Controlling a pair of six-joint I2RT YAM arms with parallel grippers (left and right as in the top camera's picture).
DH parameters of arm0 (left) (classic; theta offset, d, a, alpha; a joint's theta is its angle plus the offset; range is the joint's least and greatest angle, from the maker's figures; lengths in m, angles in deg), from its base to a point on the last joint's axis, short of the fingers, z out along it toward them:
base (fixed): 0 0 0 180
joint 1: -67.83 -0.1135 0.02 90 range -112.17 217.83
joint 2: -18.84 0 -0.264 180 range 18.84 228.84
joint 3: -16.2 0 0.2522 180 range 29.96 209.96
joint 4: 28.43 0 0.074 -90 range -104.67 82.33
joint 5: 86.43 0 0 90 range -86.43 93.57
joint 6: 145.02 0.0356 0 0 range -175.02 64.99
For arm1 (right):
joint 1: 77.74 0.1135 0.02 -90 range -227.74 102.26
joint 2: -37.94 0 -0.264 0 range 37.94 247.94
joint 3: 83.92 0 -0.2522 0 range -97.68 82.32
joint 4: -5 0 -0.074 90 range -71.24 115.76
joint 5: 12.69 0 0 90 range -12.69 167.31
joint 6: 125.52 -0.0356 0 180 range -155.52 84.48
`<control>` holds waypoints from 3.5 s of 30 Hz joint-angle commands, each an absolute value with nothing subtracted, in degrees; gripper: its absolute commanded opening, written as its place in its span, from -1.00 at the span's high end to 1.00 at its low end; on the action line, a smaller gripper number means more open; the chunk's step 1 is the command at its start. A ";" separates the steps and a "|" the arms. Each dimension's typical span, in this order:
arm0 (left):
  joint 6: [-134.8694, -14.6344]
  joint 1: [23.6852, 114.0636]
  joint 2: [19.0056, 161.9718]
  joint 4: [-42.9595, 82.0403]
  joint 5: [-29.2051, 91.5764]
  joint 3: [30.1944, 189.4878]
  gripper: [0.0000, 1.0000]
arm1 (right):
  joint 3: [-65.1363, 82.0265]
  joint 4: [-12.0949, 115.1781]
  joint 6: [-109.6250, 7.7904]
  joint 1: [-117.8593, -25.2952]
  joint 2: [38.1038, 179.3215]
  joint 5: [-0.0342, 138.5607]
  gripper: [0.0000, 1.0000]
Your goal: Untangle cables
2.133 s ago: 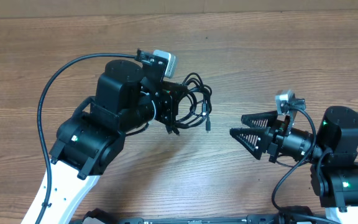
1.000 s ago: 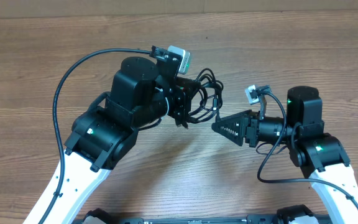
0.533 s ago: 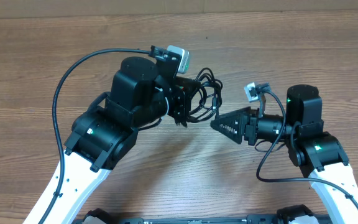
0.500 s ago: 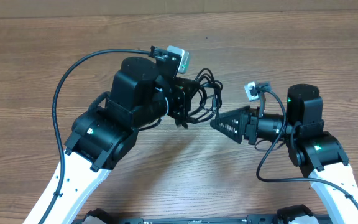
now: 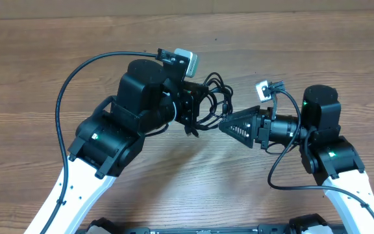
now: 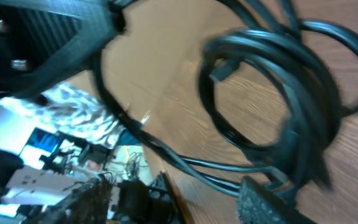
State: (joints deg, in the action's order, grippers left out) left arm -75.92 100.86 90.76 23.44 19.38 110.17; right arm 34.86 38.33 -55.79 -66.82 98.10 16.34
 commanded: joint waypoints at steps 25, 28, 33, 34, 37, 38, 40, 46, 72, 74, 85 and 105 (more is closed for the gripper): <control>-76.47 105.36 90.85 22.74 20.13 111.22 0.92 | 33.50 36.30 -51.81 -66.50 97.97 37.01 -0.39; -76.47 105.58 90.85 22.79 20.63 111.22 0.91 | 33.50 36.36 -48.23 -66.50 97.97 37.01 -0.15; -76.49 105.74 90.85 22.79 21.39 111.22 0.92 | 33.50 36.34 -44.16 -66.50 97.97 37.25 0.43; -76.47 105.74 90.85 22.79 21.37 111.22 0.92 | 33.50 36.34 -44.16 -66.50 97.97 37.25 0.53; -76.42 105.74 90.85 22.81 20.78 111.22 0.92 | 33.50 36.38 -44.21 -66.50 97.97 37.17 0.80; -76.40 105.71 90.85 22.87 20.24 111.22 0.92 | 33.50 36.38 -44.21 -66.50 97.97 37.06 0.86; -76.42 105.74 90.85 23.27 18.09 111.22 0.92 | 33.50 36.38 -44.21 -66.50 97.97 36.01 0.92; -76.40 105.71 90.85 25.63 10.53 111.22 0.78 | 33.50 36.38 -44.23 -66.50 97.97 32.75 0.92; -84.07 97.34 85.04 34.85 -6.93 111.24 -0.99 | 33.50 28.17 -50.79 -71.44 97.95 22.41 0.93; -85.30 95.66 83.96 35.29 -6.91 111.24 -0.99 | 33.50 25.67 -50.79 -72.48 97.95 17.19 0.92; -87.40 91.18 83.00 35.24 4.76 111.24 -0.99 | 33.50 3.75 -61.80 -74.87 97.95 -0.95 0.92; -65.23 91.20 83.61 33.17 38.29 111.22 -0.72 | 33.50 -10.43 -71.79 -74.87 97.95 -1.43 0.92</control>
State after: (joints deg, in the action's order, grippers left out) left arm -68.45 91.40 83.18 33.12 32.56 110.28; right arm 34.75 -8.95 -69.19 -74.71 98.23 -1.83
